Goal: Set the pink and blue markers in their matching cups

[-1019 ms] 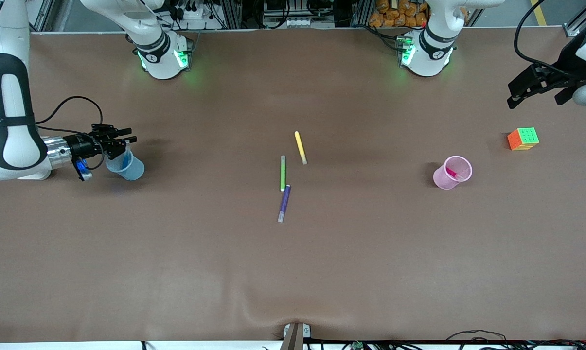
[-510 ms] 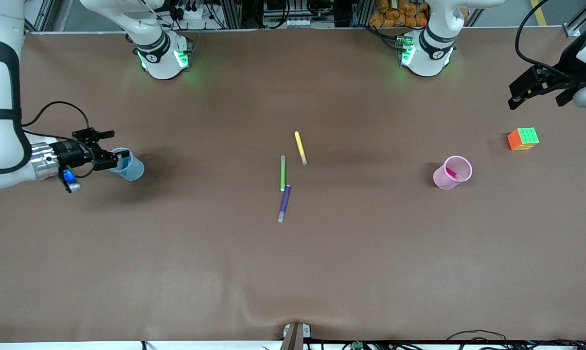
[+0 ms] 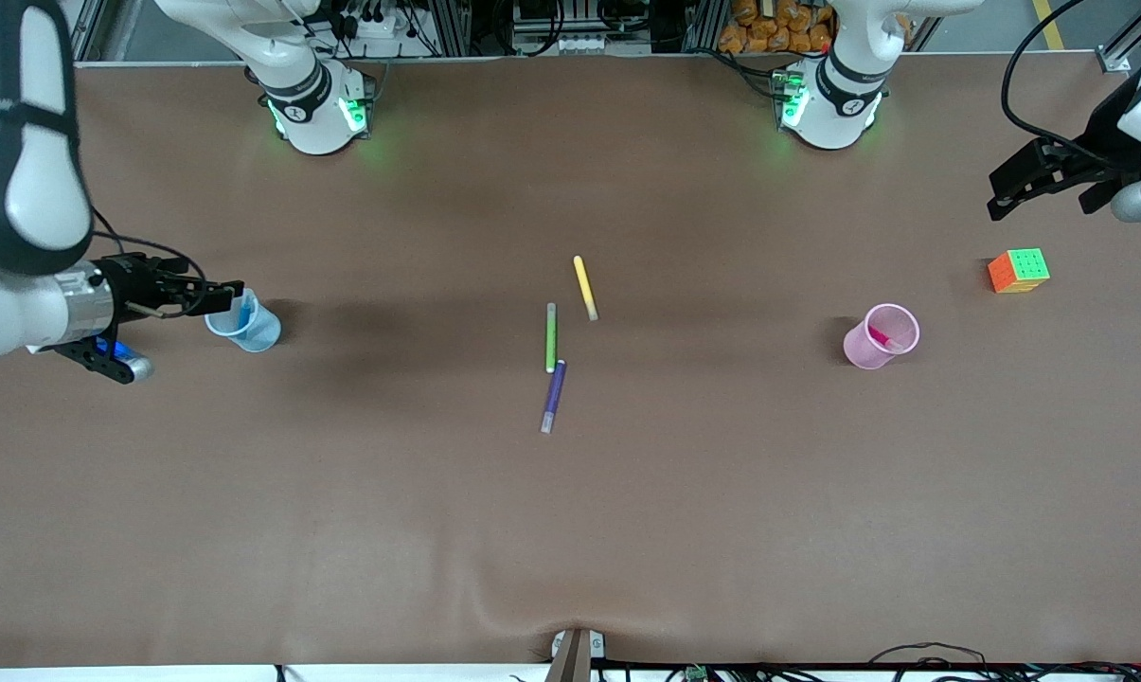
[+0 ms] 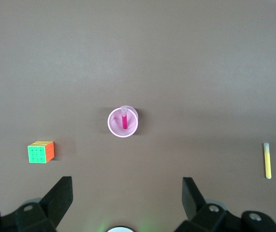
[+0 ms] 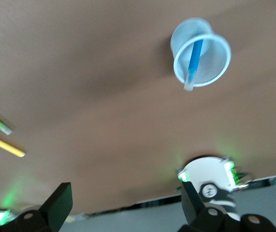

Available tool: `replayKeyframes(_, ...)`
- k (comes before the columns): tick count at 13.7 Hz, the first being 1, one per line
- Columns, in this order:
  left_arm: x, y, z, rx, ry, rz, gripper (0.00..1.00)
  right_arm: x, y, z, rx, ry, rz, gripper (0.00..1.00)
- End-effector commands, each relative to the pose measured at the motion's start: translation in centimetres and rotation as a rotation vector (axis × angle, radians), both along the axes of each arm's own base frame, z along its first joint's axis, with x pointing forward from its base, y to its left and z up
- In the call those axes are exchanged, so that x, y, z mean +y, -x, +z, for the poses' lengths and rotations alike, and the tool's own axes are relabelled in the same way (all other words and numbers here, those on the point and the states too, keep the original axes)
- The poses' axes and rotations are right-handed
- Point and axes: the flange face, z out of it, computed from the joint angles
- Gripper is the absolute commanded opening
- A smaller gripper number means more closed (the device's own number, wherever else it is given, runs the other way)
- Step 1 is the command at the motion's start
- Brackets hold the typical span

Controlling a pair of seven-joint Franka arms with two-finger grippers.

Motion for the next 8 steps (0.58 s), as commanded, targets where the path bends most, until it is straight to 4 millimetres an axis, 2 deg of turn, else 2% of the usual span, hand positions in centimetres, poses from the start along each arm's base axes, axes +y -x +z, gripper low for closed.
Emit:
replayKeyframes(1,0.7,0.2,0.5,-0.004,0.003,-0.006,1.0,-1.0,1.0,5.2,-0.085,0.036,0.001,1.0)
replayKeyframes(2,0.7,0.3,0.6,-0.007,0.005,-0.006,1.0,-0.9,1.5,7.9,-0.139,0.037,0.003,1.0)
replayKeyframes(3,0.7,0.3,0.6,-0.006,0.009,-0.007,1.0,-1.0,1.4,9.6,-0.176,0.022,0.001,1.0)
replayKeyframes(4,0.6,0.2,0.5,-0.004,0.012,-0.006,1.0,-0.1,1.3,11.3,-0.212,0.001,0.01,1.0)
replayKeyframes(5,0.6,0.1,0.4,-0.004,0.012,-0.006,1.0,0.6,1.3,11.5,-0.218,0.004,0.027,1.0)
replayKeyframes(6,0.7,-0.1,0.1,0.0,0.012,-0.004,1.0,-0.3,1.4,12.5,-0.239,0.014,0.016,1.0)
replayKeyframes(7,0.7,-0.1,0.1,0.0,0.012,-0.004,1.0,-1.3,1.8,14.8,-0.295,0.014,0.009,1.0)
replayKeyframes(8,0.7,-0.1,0.0,0.002,0.01,-0.004,1.0,-1.2,1.7,16.2,-0.332,0.016,0.033,1.0)
